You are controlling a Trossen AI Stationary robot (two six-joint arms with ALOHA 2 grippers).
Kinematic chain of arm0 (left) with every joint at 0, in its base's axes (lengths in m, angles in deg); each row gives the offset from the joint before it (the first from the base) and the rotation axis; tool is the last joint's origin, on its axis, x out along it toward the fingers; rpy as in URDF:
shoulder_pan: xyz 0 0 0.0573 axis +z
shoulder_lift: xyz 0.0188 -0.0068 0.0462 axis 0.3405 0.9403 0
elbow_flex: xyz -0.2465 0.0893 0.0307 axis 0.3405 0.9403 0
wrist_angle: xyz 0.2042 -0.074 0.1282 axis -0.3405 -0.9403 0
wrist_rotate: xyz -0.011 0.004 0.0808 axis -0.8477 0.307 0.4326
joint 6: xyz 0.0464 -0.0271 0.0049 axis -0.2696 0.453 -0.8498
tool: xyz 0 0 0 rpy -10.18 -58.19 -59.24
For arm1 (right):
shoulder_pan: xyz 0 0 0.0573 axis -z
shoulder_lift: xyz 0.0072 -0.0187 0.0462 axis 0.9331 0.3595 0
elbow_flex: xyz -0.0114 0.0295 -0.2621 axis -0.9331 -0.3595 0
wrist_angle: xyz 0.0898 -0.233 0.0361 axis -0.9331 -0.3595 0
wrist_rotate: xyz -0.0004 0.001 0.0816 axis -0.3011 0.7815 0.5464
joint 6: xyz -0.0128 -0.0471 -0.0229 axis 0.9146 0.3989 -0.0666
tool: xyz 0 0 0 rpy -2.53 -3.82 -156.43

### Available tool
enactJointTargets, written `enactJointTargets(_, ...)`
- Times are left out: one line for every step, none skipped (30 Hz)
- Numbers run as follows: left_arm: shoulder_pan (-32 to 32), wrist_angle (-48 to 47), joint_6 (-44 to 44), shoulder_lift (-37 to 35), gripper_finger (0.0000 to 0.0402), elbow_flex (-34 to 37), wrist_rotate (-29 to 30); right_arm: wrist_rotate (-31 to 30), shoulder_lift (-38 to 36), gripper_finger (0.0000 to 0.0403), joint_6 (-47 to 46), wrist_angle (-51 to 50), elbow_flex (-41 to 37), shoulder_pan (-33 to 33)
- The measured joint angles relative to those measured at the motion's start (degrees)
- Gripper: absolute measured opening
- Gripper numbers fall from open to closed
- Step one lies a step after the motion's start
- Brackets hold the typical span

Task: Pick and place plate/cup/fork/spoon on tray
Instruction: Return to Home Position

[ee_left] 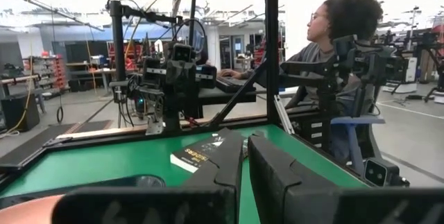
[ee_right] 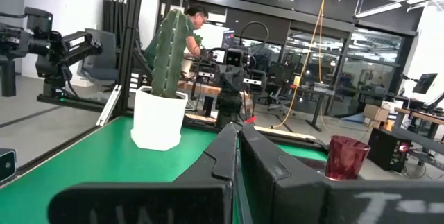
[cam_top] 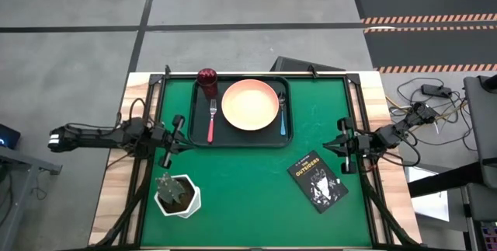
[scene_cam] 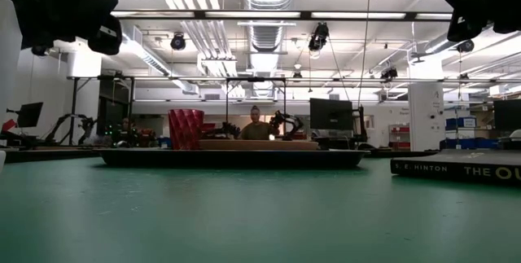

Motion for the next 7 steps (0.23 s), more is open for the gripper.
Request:
enactJointTargets(0.0, -0.02, 0.02, 0.24, 0.0008, 0.0, 0.0, 0.01, 0.0, 0.0009, 0.0, 0.0, 0.0, 0.0)
enactJointTargets(0.02, -0.06, 0.02, 0.44, 0.0008, 0.0, 0.02, -0.01, 0.0, 0.0009, 0.0, -0.02, 0.0, 0.0)
enactJointTargets(0.01, -0.03, 0.01, 0.67, 0.0008, 0.0, 0.02, 0.0, 0.0, 0.0009, 0.0, -0.01, 0.0, 0.01)
enactJointTargets(0.02, -0.02, 0.0, 0.89, 0.0008, 0.0, 0.02, -0.01, 0.0, 0.0009, 0.0, 0.0, 0.0, 0.0)
enactJointTargets(0.0, -0.02, 0.0, 1.13, 0.0008, 0.0, 0.0, 0.0, 0.0, 0.0009, 0.0, -0.01, 0.0, 0.01)
enactJointTargets(0.01, -0.04, 0.0, 1.4, 0.0008, 0.0, 0.01, -0.01, 0.0, 0.0009, 0.0, -0.01, 0.0, 0.0)
enactJointTargets(0.01, -0.04, 0.02, 1.59, 0.0008, 0.0, 0.02, 0.01, 0.0, 0.0009, 0.0, 0.0, 0.0, 0.0)
